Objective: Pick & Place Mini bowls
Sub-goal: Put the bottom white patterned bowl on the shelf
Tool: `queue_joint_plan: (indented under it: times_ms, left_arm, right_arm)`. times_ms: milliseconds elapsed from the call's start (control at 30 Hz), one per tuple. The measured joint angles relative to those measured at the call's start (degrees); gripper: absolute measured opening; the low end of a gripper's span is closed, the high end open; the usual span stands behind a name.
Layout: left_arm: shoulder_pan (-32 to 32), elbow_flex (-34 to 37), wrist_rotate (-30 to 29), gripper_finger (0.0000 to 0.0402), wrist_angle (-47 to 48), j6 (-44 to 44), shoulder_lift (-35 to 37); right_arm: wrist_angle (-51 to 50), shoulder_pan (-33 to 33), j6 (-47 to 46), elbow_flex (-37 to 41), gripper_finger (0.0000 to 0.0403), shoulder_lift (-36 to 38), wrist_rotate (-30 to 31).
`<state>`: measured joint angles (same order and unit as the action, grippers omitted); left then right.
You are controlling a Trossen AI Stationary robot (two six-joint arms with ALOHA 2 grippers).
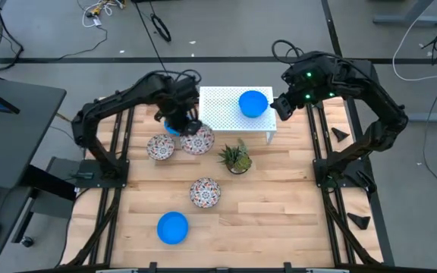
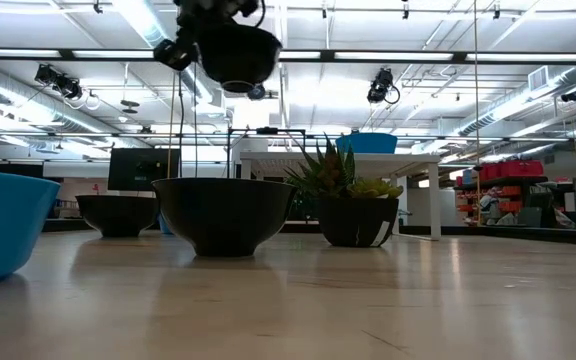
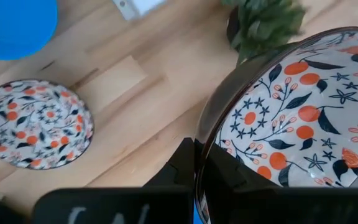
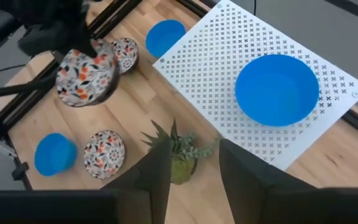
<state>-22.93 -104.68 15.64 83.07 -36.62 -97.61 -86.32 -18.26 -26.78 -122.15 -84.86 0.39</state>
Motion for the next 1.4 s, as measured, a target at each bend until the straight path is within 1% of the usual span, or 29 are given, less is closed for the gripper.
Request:
queue_joint_plan:
  times_ms: [300,533,767,1033,1200,1400]
  left_arm:
    - [-4.7,-9.8,1.0,0.0012,0.3,-5.4,-8.4]
    - [-8.5,-14.3,1.1,0.0012,0.2,-9.1,-13.0]
    - [-11.9,-15.1,1.1,0.0012,-2.3,-11.6,-15.3]
    - [-14.3,-15.1,-0.3,0.0012,-8.2,-15.7,-17.2]
    - [-14.4,-15.1,-0.7,0.0012,-11.2,-18.2,-19.4]
    - [-13.8,-15.0,-0.6,0.0012,-13.0,-18.7,-22.6]
  right_arm:
    - [0.1,0.0,4.5,0.0,0.0137,-0.1,0.0]
    - [0.5,0.0,8.0,0.0,0.0137,-0.1,0.0]
    - [2.2,0.0,9.6,0.0,0.0137,-0.1,0.0]
    - [4.7,0.0,11.3,0.0,0.0137,-0.1,0.0]
    - [4.7,0.0,11.6,0.0,0.0137,-0.1,0.0]
    - [4.8,0.0,12.5,0.0,0.0137,-0.1,0.0]
